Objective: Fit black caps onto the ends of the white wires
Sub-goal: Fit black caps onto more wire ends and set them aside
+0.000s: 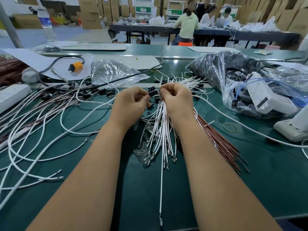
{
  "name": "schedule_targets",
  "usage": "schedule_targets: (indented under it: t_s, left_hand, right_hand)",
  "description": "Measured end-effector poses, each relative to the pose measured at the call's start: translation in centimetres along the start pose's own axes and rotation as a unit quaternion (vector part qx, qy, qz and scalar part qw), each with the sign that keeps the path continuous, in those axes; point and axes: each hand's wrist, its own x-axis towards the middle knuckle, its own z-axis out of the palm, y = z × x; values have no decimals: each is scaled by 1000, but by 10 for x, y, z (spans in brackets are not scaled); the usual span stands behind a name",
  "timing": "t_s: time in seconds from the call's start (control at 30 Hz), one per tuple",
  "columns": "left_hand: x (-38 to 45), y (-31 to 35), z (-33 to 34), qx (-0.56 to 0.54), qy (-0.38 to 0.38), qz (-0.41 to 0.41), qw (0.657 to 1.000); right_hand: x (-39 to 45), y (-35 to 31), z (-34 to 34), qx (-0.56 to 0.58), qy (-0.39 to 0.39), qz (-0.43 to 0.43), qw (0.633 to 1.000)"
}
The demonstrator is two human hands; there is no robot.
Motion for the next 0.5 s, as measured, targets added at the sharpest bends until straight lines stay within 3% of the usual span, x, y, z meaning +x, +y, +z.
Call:
schedule_targets:
  t_s: [0.5]
  left_hand:
    - [-1,10,0,-108,-32,-35,993]
  right_hand:
    - [1,-1,0,59,-26,5,998]
